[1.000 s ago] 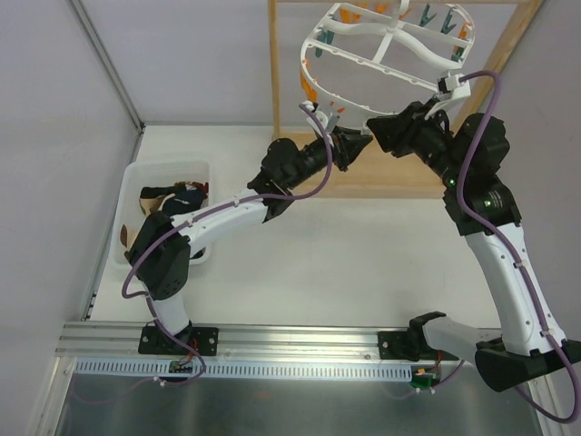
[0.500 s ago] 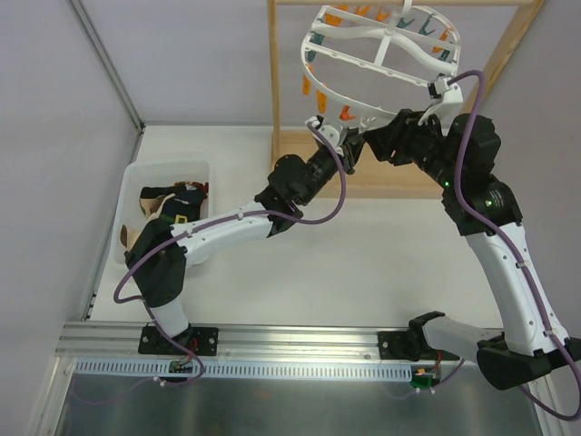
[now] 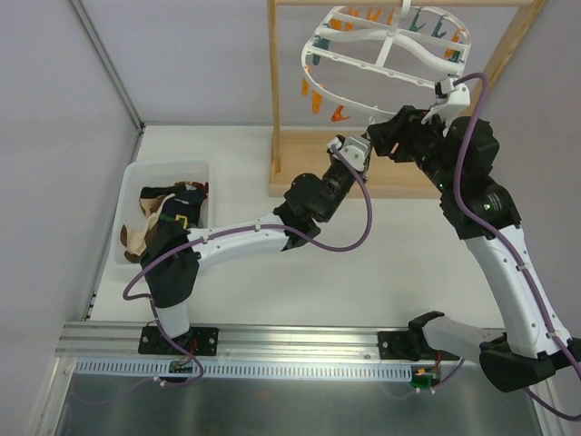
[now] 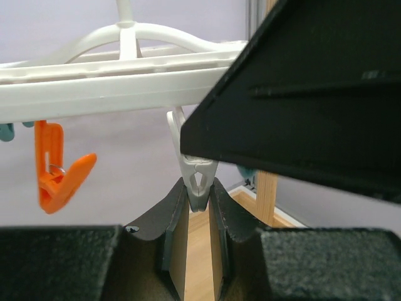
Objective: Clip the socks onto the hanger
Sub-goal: Open the clamp at the hanger.
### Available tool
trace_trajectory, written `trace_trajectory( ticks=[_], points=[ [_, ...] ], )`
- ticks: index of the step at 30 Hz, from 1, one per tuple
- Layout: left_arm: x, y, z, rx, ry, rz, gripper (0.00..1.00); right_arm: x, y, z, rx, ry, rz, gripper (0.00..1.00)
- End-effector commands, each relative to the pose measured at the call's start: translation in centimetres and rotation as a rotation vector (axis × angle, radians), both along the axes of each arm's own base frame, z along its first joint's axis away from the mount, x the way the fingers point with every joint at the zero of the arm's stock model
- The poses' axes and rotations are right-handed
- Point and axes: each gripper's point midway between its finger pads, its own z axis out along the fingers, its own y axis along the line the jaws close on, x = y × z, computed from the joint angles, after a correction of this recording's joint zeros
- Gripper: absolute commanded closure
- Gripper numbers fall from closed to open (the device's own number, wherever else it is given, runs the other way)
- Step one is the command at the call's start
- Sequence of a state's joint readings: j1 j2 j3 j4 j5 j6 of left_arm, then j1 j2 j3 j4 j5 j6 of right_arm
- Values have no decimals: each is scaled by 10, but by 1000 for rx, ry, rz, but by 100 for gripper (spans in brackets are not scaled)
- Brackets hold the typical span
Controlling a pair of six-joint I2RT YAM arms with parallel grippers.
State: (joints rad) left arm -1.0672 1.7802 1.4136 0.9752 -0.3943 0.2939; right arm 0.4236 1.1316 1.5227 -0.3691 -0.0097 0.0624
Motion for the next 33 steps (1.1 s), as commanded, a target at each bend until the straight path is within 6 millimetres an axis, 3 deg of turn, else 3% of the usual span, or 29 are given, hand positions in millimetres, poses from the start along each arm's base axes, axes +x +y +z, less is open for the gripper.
trace_trajectory(
  ticks=[1, 6, 13, 16, 27, 33],
  points=[
    [-1, 8, 24, -59, -47, 66, 100, -6, -15, 38, 86, -114, -81, 43],
    [1, 7, 21, -65, -46, 74, 100, -4, -15, 46, 108, -116, -89, 43],
    [3, 9, 19, -72, -47, 97, 100, 9, -12, 24, 75, -45, -126, 43],
    [2, 10, 17, -70, -44, 94, 100, 8, -12, 24, 84, -48, -133, 44],
    [3, 11, 14, -68, -38, 94, 100, 12, 7, 38, 122, -64, -100, 44],
    [3, 12, 13, -59, -40, 107, 100, 20, 17, 29, 103, -41, -103, 43]
  ],
)
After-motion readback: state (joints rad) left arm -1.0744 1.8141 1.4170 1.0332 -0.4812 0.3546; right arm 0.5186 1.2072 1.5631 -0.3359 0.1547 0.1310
